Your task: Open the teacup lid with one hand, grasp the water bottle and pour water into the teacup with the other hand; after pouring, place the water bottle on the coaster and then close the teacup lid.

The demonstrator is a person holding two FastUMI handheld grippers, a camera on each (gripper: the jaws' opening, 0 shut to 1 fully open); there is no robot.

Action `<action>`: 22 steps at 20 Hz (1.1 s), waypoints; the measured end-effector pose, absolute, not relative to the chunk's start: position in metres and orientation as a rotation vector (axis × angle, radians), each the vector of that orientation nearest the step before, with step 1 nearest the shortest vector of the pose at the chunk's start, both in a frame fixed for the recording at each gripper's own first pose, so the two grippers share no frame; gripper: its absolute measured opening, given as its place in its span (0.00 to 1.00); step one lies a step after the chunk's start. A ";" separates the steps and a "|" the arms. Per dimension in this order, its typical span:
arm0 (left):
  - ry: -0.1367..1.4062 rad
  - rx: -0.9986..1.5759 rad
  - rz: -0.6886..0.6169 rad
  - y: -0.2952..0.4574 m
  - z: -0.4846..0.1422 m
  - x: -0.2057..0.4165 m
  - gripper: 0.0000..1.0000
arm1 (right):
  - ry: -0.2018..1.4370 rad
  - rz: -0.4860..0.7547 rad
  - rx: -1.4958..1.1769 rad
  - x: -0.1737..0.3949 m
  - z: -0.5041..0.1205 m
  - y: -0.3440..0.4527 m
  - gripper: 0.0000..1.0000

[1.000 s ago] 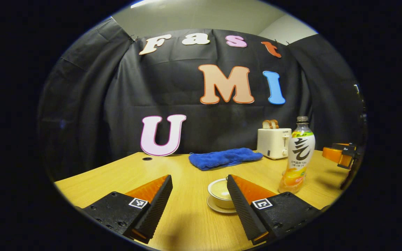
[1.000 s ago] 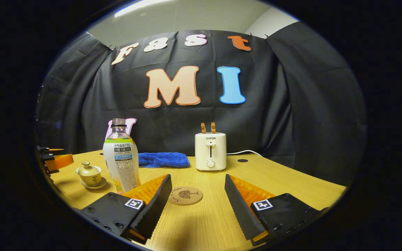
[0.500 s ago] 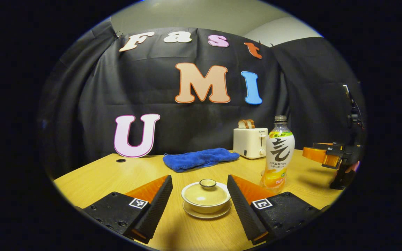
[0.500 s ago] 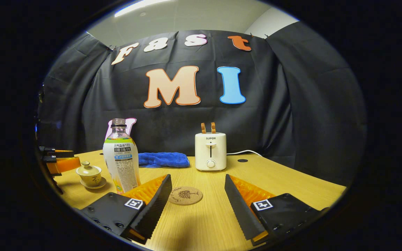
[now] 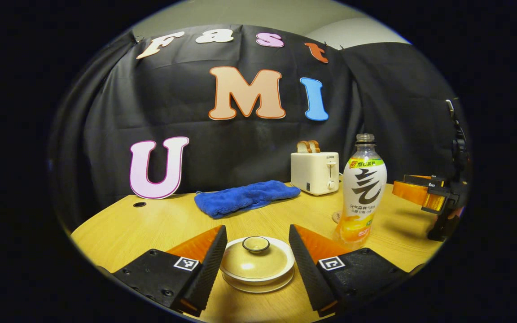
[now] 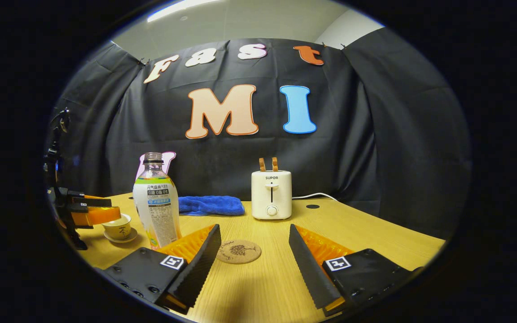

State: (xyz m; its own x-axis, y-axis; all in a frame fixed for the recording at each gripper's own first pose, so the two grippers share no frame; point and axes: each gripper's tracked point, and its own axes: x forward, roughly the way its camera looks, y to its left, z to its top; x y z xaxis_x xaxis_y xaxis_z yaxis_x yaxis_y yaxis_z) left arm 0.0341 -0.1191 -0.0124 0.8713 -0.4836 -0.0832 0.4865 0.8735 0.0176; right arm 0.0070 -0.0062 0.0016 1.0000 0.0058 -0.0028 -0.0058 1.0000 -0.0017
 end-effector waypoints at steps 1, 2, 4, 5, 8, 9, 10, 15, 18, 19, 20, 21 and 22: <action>0.083 0.041 -0.511 -0.121 -0.013 0.035 0.80 | 0.003 0.006 -0.002 0.007 0.002 -0.006 0.92; 0.092 0.044 -0.513 -0.122 -0.016 0.036 0.77 | 0.003 0.007 -0.002 0.008 0.002 -0.006 0.92; 0.110 0.052 -0.515 -0.123 -0.018 0.038 0.71 | 0.003 0.008 -0.002 0.007 0.002 -0.006 0.97; 0.119 0.056 -0.518 -0.124 -0.019 0.039 0.70 | 0.004 0.009 -0.001 0.007 0.002 -0.005 0.97; 0.139 0.074 -0.516 -0.125 -0.023 0.041 0.56 | 0.004 0.010 -0.001 0.007 0.002 -0.006 0.97; 0.141 0.078 -0.512 -0.125 -0.023 0.042 0.54 | 0.004 0.011 -0.002 0.007 0.002 -0.006 0.97; 0.142 0.080 -0.508 -0.124 -0.023 0.043 0.49 | 0.005 0.011 -0.002 0.007 0.002 -0.006 0.95; 0.129 0.075 -0.499 -0.124 -0.021 0.045 0.30 | 0.005 0.011 -0.001 0.006 0.002 -0.005 0.97; 0.128 0.073 -0.495 -0.122 -0.021 0.044 0.29 | 0.005 0.011 -0.002 0.007 0.003 -0.006 0.97; 0.125 0.070 -0.495 -0.122 -0.020 0.044 0.28 | 0.005 0.011 -0.002 0.007 0.002 -0.006 0.98; 0.119 0.065 -0.494 -0.121 -0.019 0.043 0.28 | 0.005 0.012 -0.002 0.007 0.003 -0.006 0.97; 0.111 0.059 -0.490 -0.119 -0.017 0.043 0.28 | 0.005 0.012 -0.002 0.007 0.002 -0.006 0.93; 0.101 0.051 -0.488 -0.118 -0.015 0.043 0.28 | 0.005 0.012 -0.002 0.007 0.003 -0.006 0.97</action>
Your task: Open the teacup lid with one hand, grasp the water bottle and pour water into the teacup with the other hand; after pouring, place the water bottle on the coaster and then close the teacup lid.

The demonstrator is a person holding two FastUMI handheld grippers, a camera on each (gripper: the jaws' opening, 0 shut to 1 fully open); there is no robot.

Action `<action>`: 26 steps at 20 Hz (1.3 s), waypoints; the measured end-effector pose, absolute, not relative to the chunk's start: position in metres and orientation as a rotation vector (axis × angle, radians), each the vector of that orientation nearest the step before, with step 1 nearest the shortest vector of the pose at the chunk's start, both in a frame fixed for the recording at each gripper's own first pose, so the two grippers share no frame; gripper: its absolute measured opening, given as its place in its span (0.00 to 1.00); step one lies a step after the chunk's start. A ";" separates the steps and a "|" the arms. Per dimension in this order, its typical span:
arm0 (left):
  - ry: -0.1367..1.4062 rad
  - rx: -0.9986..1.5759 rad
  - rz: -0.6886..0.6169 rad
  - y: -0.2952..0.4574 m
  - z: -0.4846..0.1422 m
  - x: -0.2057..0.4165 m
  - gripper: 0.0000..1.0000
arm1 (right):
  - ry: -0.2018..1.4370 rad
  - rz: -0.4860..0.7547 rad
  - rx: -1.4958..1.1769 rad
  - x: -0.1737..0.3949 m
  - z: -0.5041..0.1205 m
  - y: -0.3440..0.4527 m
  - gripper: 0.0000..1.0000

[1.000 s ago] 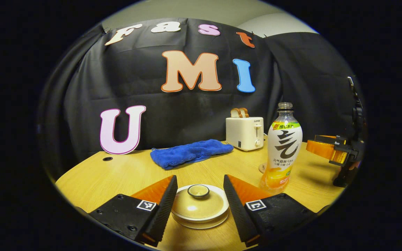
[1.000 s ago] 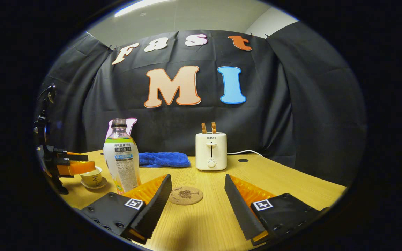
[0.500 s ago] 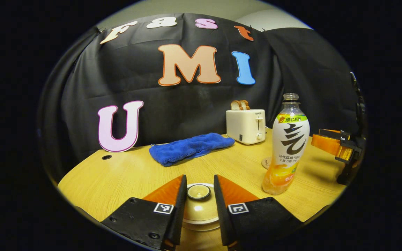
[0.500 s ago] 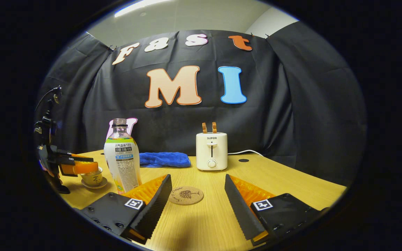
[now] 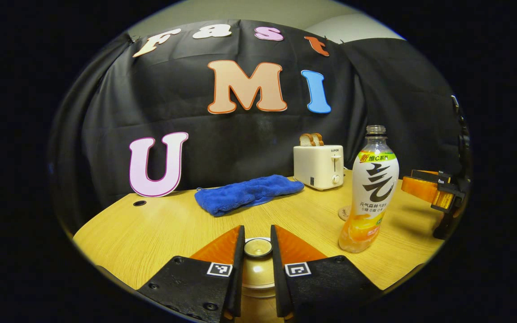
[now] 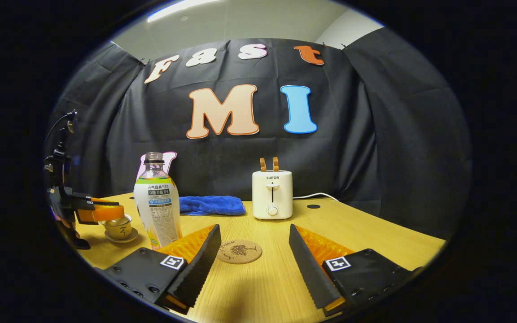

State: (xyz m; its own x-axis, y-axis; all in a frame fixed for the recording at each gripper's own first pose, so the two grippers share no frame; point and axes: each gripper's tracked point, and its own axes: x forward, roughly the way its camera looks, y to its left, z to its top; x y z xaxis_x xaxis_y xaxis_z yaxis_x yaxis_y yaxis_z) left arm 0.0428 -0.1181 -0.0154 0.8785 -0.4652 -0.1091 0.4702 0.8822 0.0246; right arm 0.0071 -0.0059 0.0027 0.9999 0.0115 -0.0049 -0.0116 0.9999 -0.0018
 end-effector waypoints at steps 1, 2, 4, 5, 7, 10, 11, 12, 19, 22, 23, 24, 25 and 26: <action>0.090 0.042 -0.483 -0.116 -0.013 0.042 0.28 | 0.005 0.012 -0.002 0.007 0.002 -0.006 0.97; 0.079 0.033 -0.473 -0.114 -0.012 0.042 0.28 | 0.005 0.012 -0.002 0.007 0.003 -0.006 0.92; 0.061 0.017 -0.448 -0.109 -0.009 0.042 0.28 | 0.005 0.012 -0.002 0.007 0.003 -0.006 0.97; 0.051 0.009 -0.435 -0.107 -0.007 0.042 0.28 | 0.005 0.012 -0.002 0.007 0.003 -0.006 0.97; 0.025 -0.011 -0.423 -0.104 -0.003 0.041 0.28 | 0.005 0.015 -0.002 0.007 0.003 -0.005 0.97; 0.003 -0.013 -0.410 -0.099 -0.001 0.038 0.28 | 0.004 0.017 -0.002 0.008 0.003 -0.005 0.96; 0.003 -0.014 -0.397 -0.095 -0.001 0.037 0.28 | 0.004 0.017 -0.002 0.008 0.003 -0.005 0.92; 0.002 -0.015 -0.375 -0.090 0.000 0.036 0.28 | 0.004 0.017 -0.002 0.008 0.003 -0.005 0.92; -0.006 -0.007 -0.215 -0.047 0.001 0.026 0.28 | 0.003 0.017 -0.002 0.008 0.003 -0.005 0.92; -0.007 -0.006 -0.182 -0.034 0.001 0.022 0.28 | 0.003 0.022 -0.001 0.008 0.002 -0.004 0.92; -0.006 -0.005 -0.171 -0.030 0.001 0.021 0.28 | 0.003 0.031 -0.001 0.008 0.002 -0.002 0.92; -0.006 -0.006 -0.159 -0.025 0.001 0.021 0.28 | 0.004 0.043 -0.001 0.008 0.003 0.000 0.92; -0.006 -0.005 -0.151 -0.020 0.001 0.020 0.28 | 0.006 0.069 0.001 0.008 0.002 0.006 0.92; -0.007 -0.005 -0.144 -0.018 0.001 0.019 0.28 | 0.009 0.105 0.002 0.006 0.001 0.013 0.92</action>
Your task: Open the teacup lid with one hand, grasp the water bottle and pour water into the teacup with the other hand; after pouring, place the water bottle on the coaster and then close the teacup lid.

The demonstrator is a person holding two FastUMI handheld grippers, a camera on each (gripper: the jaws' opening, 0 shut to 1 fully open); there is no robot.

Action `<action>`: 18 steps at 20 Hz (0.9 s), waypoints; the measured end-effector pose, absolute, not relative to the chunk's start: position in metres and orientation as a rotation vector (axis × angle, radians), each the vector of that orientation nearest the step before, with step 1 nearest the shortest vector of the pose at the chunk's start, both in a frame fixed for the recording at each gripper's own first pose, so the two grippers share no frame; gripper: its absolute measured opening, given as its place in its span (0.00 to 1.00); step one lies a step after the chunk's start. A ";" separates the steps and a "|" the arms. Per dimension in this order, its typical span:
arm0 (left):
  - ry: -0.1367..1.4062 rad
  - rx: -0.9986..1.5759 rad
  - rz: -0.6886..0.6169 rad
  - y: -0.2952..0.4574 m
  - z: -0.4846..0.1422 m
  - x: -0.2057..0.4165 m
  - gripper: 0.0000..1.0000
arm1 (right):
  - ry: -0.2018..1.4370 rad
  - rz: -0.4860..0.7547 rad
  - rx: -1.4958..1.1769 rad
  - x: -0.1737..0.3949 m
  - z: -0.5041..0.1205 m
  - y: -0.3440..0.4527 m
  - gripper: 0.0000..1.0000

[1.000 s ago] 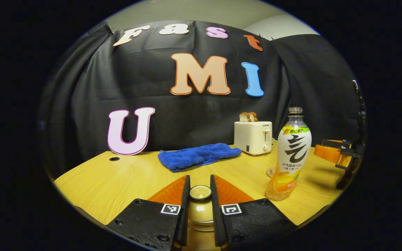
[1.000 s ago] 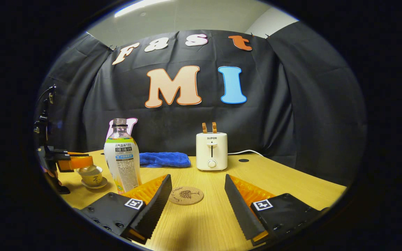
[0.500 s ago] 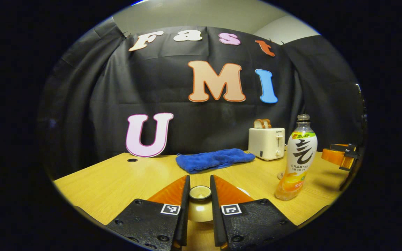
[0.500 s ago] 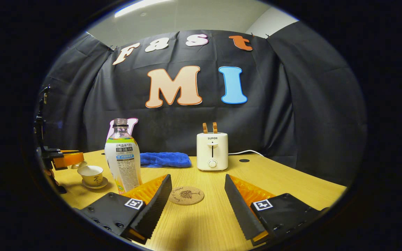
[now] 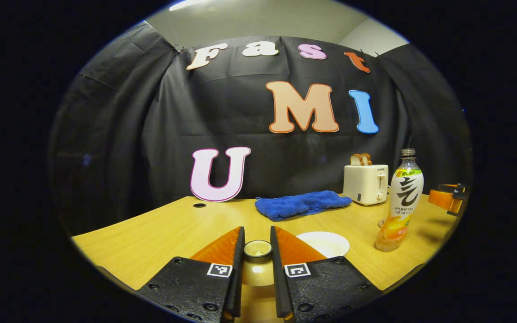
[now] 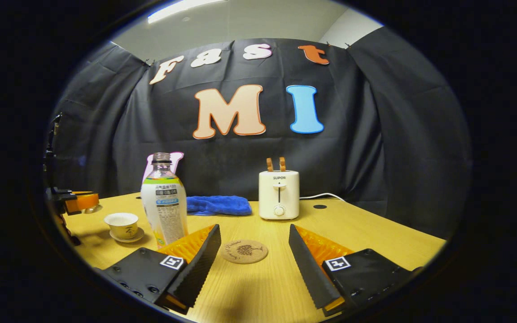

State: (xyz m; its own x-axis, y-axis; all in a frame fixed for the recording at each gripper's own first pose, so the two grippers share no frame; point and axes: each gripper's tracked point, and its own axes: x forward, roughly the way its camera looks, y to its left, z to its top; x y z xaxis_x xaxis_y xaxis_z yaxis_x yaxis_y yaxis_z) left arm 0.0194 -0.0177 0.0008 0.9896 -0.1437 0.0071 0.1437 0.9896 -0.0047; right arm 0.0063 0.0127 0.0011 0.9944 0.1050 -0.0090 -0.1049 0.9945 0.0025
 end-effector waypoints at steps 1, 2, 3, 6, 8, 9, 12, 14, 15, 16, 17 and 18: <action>-0.006 -0.004 -0.136 -0.015 0.000 0.019 0.27 | 0.012 0.164 0.005 0.005 0.000 0.025 0.97; -0.005 -0.003 -0.127 -0.012 0.000 0.020 0.28 | 0.015 0.228 0.007 0.003 0.000 0.037 0.97; -0.005 -0.003 -0.120 -0.010 0.001 0.020 0.27 | 0.017 0.284 0.009 0.001 0.000 0.047 0.97; -0.004 -0.003 -0.118 -0.009 0.000 0.021 0.28 | 0.022 0.370 0.013 -0.006 -0.001 0.058 0.97; -0.004 -0.002 -0.120 -0.007 0.000 0.020 0.28 | 0.024 0.422 0.015 -0.008 -0.001 0.070 0.97; -0.005 -0.002 -0.117 -0.004 0.000 0.021 0.28 | 0.025 0.446 0.016 -0.009 -0.002 0.076 0.97; -0.006 -0.001 -0.096 0.006 0.000 0.021 0.28 | 0.030 0.515 0.018 -0.013 -0.002 0.095 0.97; -0.006 -0.001 -0.087 0.013 0.000 0.022 0.28 | 0.035 0.537 0.019 -0.013 -0.002 0.103 0.97; -0.006 0.000 -0.084 0.016 0.000 0.022 0.27 | 0.039 0.544 0.019 -0.013 -0.004 0.106 0.98; -0.005 0.001 -0.079 0.020 0.000 0.023 0.27 | 0.045 0.543 0.018 -0.012 -0.004 0.108 0.97; -0.005 0.001 -0.072 0.025 0.000 0.023 0.27 | 0.053 0.533 0.016 -0.007 -0.006 0.109 0.98; -0.006 0.001 -0.064 0.030 -0.001 0.024 0.27 | 0.061 0.529 0.013 -0.004 -0.007 0.110 0.97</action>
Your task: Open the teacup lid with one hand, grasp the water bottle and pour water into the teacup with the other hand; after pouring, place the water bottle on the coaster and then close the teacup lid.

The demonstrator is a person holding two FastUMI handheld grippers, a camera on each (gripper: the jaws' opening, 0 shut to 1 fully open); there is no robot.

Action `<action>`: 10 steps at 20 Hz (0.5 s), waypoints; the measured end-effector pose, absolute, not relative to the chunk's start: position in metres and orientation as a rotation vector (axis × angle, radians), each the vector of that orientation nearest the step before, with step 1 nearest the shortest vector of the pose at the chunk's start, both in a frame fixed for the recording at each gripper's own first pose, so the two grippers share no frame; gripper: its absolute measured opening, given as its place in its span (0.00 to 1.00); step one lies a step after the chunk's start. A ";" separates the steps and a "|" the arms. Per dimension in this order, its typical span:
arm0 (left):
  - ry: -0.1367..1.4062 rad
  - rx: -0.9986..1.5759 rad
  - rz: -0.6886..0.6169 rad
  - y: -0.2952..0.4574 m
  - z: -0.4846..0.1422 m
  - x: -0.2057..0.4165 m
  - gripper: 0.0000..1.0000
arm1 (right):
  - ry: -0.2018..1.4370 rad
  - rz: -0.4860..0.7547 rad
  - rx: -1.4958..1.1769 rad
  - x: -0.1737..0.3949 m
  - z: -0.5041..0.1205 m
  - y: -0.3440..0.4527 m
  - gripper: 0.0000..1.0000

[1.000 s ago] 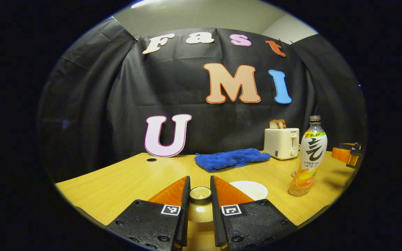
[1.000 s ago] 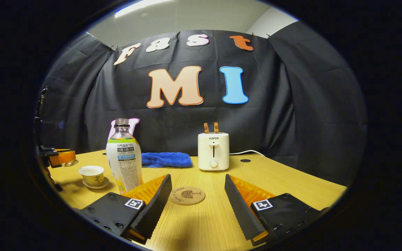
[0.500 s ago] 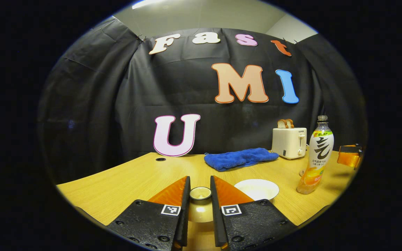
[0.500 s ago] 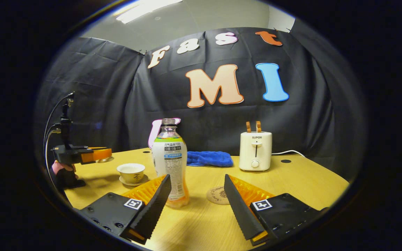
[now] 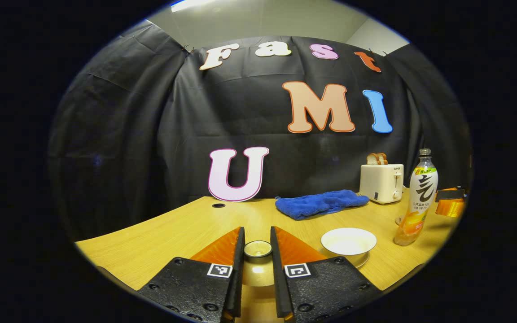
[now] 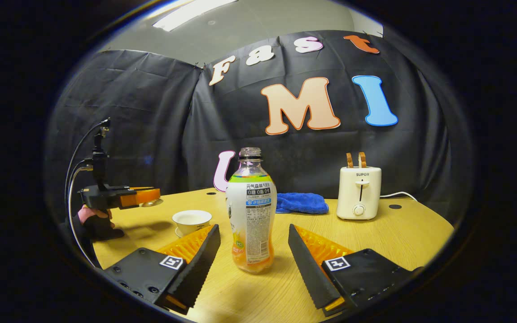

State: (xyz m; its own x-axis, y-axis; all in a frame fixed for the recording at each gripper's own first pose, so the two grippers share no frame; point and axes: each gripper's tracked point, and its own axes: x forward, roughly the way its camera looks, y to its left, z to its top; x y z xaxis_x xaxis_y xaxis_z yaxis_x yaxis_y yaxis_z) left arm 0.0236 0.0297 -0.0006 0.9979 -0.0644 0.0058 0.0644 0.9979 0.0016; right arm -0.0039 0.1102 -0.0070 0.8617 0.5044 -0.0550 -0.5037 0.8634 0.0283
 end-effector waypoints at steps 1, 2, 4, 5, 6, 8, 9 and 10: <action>-0.006 0.002 -0.057 0.034 0.000 0.024 0.27 | 0.071 0.529 0.010 -0.003 -0.009 0.115 0.97; -0.006 0.001 -0.050 0.038 -0.001 0.024 0.27 | 0.083 0.531 0.007 0.000 -0.011 0.118 0.97; -0.006 0.002 -0.039 0.044 -0.001 0.026 0.27 | 0.115 0.536 -0.003 0.004 -0.016 0.124 1.00; -0.005 0.002 -0.034 0.047 -0.001 0.027 0.27 | 0.135 0.535 -0.011 0.008 -0.020 0.127 1.00; -0.004 0.001 -0.031 0.049 -0.002 0.026 0.27 | 0.157 0.537 -0.021 0.011 -0.023 0.129 0.97; -0.006 0.001 -0.026 0.052 -0.002 0.027 0.27 | 0.200 0.535 -0.036 0.017 -0.032 0.136 0.97; -0.005 0.001 -0.027 0.053 -0.002 0.028 0.27 | 0.218 0.529 -0.041 0.020 -0.035 0.138 0.98; -0.006 0.000 -0.030 0.054 -0.002 0.027 0.27 | 0.227 0.521 -0.042 0.023 -0.036 0.139 0.98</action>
